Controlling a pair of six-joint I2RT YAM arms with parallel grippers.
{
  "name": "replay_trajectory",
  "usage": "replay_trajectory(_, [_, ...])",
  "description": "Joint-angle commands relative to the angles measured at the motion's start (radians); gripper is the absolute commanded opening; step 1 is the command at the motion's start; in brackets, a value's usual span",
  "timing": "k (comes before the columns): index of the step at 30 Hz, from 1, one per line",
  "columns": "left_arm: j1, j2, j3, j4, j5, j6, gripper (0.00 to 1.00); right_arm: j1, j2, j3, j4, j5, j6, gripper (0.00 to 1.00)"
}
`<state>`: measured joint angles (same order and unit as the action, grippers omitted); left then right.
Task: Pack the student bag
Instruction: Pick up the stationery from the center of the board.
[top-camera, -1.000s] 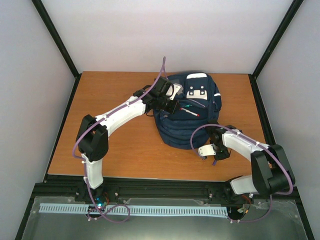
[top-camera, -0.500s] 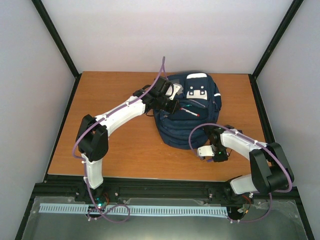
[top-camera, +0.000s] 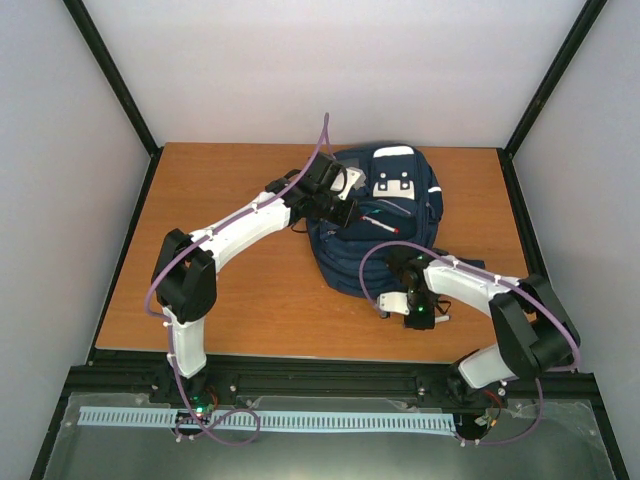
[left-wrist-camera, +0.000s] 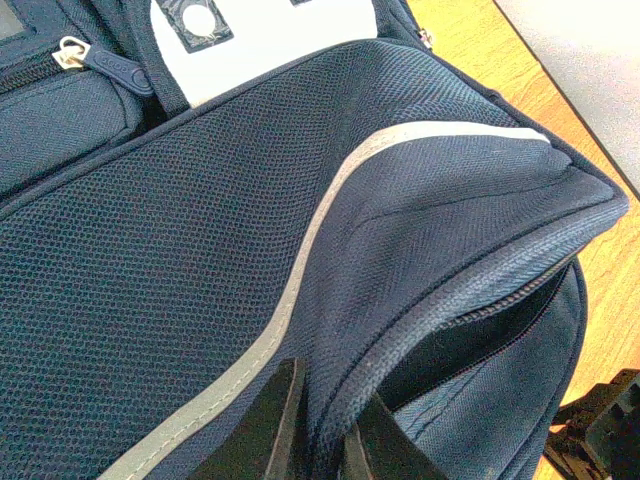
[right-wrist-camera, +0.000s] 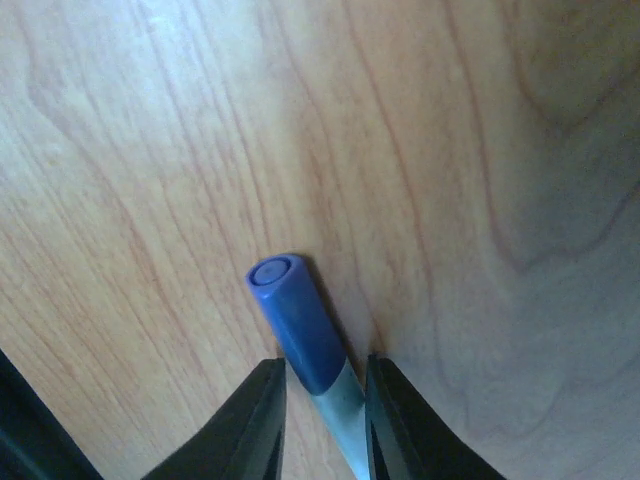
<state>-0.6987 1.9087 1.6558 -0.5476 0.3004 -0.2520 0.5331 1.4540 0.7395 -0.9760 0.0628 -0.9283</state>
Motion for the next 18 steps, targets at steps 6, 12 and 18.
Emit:
replay_trajectory(6, [-0.001, -0.038, 0.044, -0.006, 0.041, -0.040, 0.07, 0.008, -0.080, -0.006, -0.028, 0.031, 0.022, 0.34])
replay_trajectory(12, [-0.001, -0.039, 0.045, -0.007, 0.040, -0.039, 0.07, 0.007, -0.102, -0.089, 0.008, 0.120, -0.027, 0.38])
replay_trajectory(18, [-0.001, -0.040, 0.045, -0.006, 0.043, -0.040, 0.07, 0.007, -0.077, -0.117, 0.036, 0.120, -0.022, 0.35])
